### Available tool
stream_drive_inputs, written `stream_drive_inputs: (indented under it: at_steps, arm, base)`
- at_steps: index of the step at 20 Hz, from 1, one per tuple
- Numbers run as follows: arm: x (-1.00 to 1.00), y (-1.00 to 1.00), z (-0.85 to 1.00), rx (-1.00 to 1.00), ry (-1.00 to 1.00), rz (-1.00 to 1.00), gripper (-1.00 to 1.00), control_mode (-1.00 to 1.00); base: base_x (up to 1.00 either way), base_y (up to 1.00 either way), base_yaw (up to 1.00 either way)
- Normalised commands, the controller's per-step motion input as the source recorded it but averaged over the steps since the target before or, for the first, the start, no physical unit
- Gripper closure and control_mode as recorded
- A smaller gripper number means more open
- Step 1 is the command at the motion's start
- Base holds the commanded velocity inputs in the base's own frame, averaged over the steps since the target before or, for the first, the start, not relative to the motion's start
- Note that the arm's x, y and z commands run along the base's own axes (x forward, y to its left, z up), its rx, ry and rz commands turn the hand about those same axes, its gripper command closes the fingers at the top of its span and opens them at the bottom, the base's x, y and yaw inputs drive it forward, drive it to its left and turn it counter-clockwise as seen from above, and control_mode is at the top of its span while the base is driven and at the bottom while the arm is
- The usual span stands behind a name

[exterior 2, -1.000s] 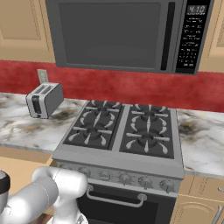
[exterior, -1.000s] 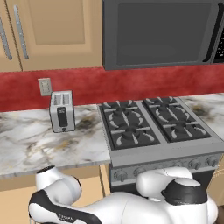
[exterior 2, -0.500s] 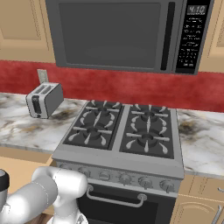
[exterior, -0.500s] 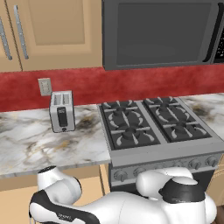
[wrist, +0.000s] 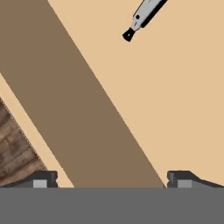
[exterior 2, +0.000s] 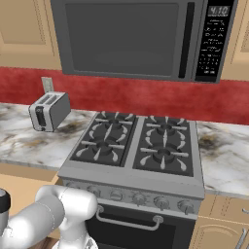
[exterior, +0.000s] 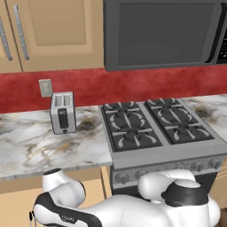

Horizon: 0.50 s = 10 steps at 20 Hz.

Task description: Take the tongs from the drawer on the left and place them on the dining counter next to the tray containing the hot dog.

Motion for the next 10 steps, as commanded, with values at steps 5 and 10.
stream_drive_inputs:
  at_steps: [5,10]
  arm:
    - [0.22,0.00,-0.15,-0.14,0.00,-0.17,-1.00,-1.00]
    - [0.26,0.00,-0.13,-0.17,0.00,-0.16,-1.00,-1.00]
  base:
    - [0.00,0.00,0.00]
    - [0.00,0.00,0.00]
